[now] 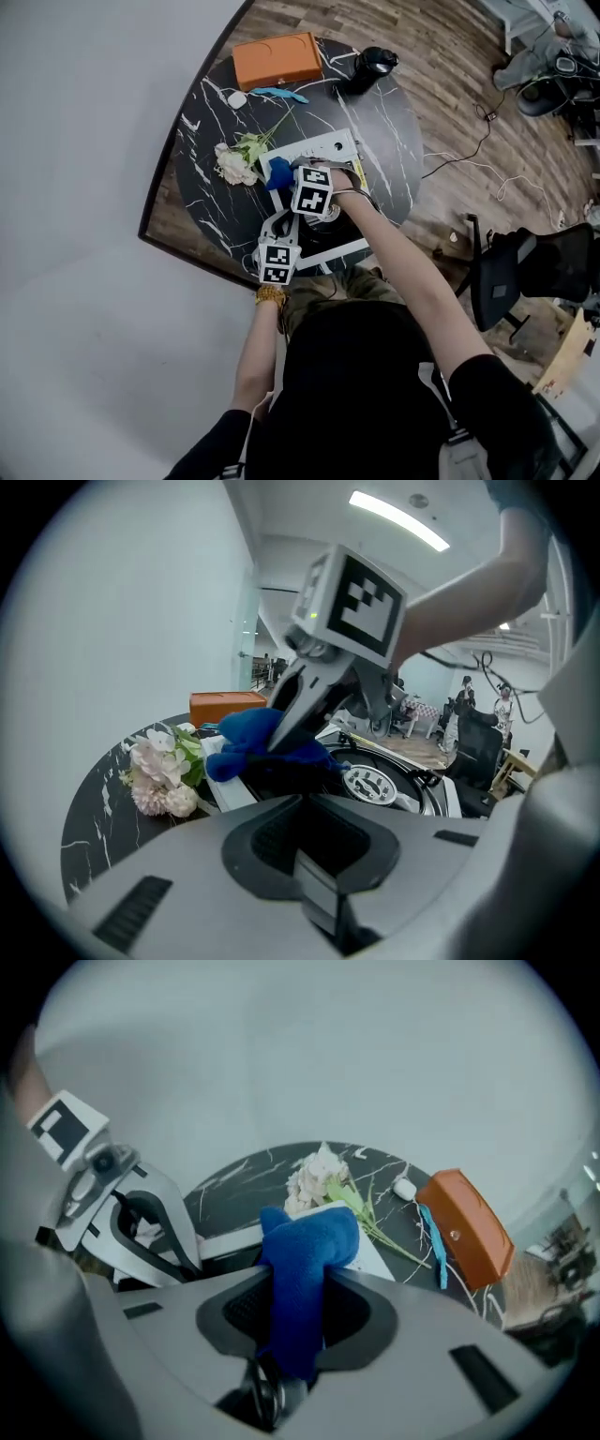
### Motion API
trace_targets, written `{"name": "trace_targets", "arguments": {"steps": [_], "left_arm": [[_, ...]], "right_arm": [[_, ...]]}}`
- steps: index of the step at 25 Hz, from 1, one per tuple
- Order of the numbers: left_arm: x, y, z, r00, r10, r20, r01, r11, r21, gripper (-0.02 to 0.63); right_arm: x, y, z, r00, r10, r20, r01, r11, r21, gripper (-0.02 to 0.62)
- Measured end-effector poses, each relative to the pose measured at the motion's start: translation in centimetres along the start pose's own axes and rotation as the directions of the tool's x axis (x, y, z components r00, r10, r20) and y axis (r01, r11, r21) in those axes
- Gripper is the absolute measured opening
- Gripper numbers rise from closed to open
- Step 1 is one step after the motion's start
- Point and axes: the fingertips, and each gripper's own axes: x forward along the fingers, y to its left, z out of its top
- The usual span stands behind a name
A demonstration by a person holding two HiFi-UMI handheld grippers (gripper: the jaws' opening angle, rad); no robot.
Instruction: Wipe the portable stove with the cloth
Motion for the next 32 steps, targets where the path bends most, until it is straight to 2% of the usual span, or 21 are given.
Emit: {"name": "trace_targets", "arguments": {"steps": [2, 4, 5, 6, 7, 9, 11, 15, 17, 20, 24, 28, 32], "left_arm": [[-0.4, 0.0, -0.1, 1.000, 0.010, -0.011, -0.010, 1.000, -0.008, 0.023], [-0.8, 0.0, 0.2, 0.999, 0.028, -0.016, -0.027, 0.999, 0.030, 0.023], [-1.0, 0.0, 0.4, 0.999, 0.033, -0.014, -0.032, 0.998, 0.045, 0.023], [-1.2, -0.1, 0.7, 0.999, 0.035, -0.011, -0.035, 0.998, 0.054, 0.023], [-1.4, -0.3, 0.9, 0.999, 0.034, -0.010, -0.034, 0.998, 0.060, 0.025], [-1.6, -0.8, 1.2, 0.999, 0.029, -0.021, -0.027, 0.997, 0.074, 0.025], [-1.6, -1.0, 0.9, 0.998, 0.031, -0.047, -0.028, 0.997, 0.076, 0.025], [-1.0, -1.2, -0.1, 0.993, 0.028, -0.114, -0.023, 0.999, 0.045, 0.025], [-0.4, -1.1, -0.4, 0.991, 0.028, -0.132, -0.021, 0.998, 0.058, 0.025], [0.0, -0.9, 0.3, 0.992, 0.039, -0.122, -0.028, 0.995, 0.093, 0.026], [0.1, -1.2, -0.6, 0.988, 0.021, -0.151, -0.018, 1.000, 0.021, 0.025], [0.7, -1.4, 0.0, 0.990, 0.031, -0.141, -0.017, 0.995, 0.103, 0.025], [0.6, -1.5, -0.6, 0.988, 0.041, -0.152, -0.030, 0.997, 0.074, 0.025]], "right_arm": [[-2.7, -0.2, -0.1, 0.981, -0.025, 0.192, -0.001, 0.991, 0.136, 0.100], [-6.3, -1.3, -1.8, 0.938, -0.137, 0.319, 0.047, 0.961, 0.274, 0.100], [-8.1, -2.2, -3.6, 0.923, -0.213, 0.321, 0.106, 0.941, 0.320, 0.101], [-9.6, -3.2, -6.0, 0.915, -0.287, 0.282, 0.186, 0.923, 0.337, 0.101], [-10.8, -4.2, -8.6, 0.914, -0.345, 0.212, 0.272, 0.911, 0.311, 0.100], [-11.6, -5.5, -13.9, 0.916, -0.399, 0.043, 0.390, 0.910, 0.139, 0.101], [-10.7, -6.4, -16.8, 0.917, -0.394, -0.059, 0.394, 0.919, 0.003, 0.101], [-7.4, -7.2, -16.6, 0.939, -0.323, -0.123, 0.319, 0.946, -0.052, 0.101], [-6.4, -7.5, -16.6, 0.942, -0.292, -0.169, 0.282, 0.956, -0.076, 0.097], [-6.6, -7.4, -16.5, 0.950, -0.263, -0.168, 0.259, 0.965, -0.046, 0.092], [-7.0, -6.0, -17.3, 0.954, -0.277, -0.115, 0.277, 0.961, -0.016, 0.087], [-7.6, -4.9, -18.1, 0.951, -0.298, -0.083, 0.303, 0.952, 0.051, 0.086], [-7.8, -3.3, -18.7, 0.947, -0.315, -0.069, 0.319, 0.947, 0.050, 0.084]]}}
